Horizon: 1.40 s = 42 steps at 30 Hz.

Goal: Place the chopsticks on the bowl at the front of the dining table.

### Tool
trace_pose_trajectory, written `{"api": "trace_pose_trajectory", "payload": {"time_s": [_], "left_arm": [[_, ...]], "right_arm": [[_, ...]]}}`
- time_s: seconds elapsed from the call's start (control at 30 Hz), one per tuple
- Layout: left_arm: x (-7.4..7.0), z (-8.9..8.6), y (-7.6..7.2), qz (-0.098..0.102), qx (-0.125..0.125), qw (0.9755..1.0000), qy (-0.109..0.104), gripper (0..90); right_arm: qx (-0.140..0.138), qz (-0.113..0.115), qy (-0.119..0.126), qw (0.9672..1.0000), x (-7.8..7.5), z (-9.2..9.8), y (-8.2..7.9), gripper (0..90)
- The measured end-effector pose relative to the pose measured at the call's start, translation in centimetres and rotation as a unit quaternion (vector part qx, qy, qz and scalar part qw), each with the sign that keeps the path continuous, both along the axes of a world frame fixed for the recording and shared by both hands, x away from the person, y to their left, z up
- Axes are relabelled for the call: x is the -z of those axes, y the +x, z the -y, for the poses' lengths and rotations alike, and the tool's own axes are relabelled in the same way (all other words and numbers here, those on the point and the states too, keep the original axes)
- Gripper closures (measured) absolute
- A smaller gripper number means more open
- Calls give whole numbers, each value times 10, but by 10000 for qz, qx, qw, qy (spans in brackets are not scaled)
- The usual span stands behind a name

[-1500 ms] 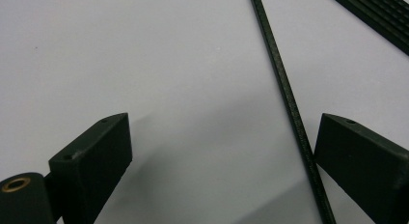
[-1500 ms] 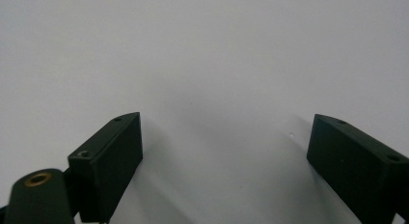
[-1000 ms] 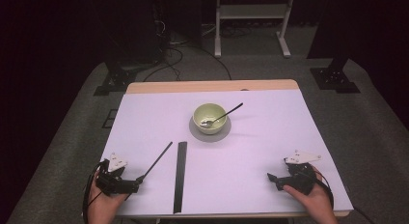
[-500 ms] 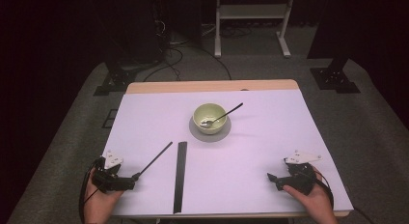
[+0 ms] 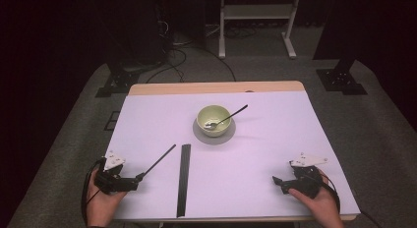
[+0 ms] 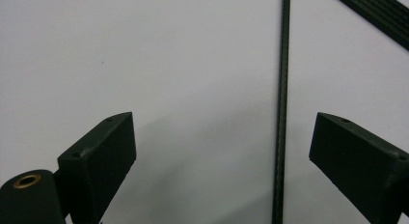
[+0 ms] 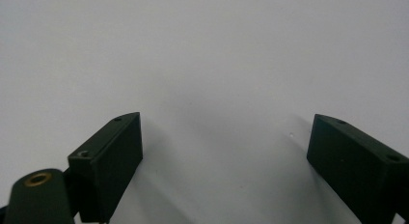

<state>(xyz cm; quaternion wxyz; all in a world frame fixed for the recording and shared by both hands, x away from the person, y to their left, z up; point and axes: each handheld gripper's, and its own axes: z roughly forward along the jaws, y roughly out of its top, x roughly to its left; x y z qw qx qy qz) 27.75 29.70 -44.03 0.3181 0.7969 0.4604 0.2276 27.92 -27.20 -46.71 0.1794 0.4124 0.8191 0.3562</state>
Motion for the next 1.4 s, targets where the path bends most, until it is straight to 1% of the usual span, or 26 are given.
{"api": "trace_pose_trajectory", "payload": {"time_s": [0.13, 0.2, 0.27, 0.5, 0.57, 0.77, 0.83, 0.87, 0.9, 1.07, 1.3, 1.37, 1.4], "left_arm": [[-3, 3, 3, 48, 33, 10000, -79, 83], [-5, 3, 5, 54, 86, 9999, -116, 115], [-6, 5, 7, 57, 112, 9998, -172, 120], [-7, 12, 14, 5, 222, 9994, -259, 159], [-7, 15, 16, -16, 277, 9992, -290, 198], [-6, 20, 22, -77, 346, 9989, -309, 227], [-6, 21, 24, -102, 366, 9987, -329, 252], [-6, 21, 25, -124, 383, 9985, -377, 267], [-6, 21, 26, -126, 401, 9983, -401, 299], [-5, 24, 30, -194, 421, 9979, -441, 359], [-3, 29, 36, -316, 518, 9972, -441, 470], [-3, 30, 37, -338, 539, 9971, -424, 479], [-2, 30, 37, -340, 547, 9970, -432, 503]], "right_arm": [[2, -1, 2, 10000, 0, 0, 0, 108], [2, -1, 3, 10000, 0, 0, 0, 108], [4, -4, 4, 10000, 0, 0, 0, 108], [1, 0, -1, 10000, 0, 0, 0, 108], [2, -2, 0, 10000, 0, 0, 0, 108], [1, -1, 1, 10000, 0, 0, 0, 108], [4, -3, 5, 10000, 0, 0, 0, 108], [1, -1, 3, 10000, 0, 0, 0, 108], [3, -4, 4, 10000, 0, 0, 0, 108], [2, -1, 4, 10000, 0, 0, 0, 108], [3, -3, 5, 10000, 0, 0, 0, 108], [2, -1, 3, 10000, 0, 0, 0, 108], [2, -1, 3, 10000, 0, 0, 0, 108]]}}
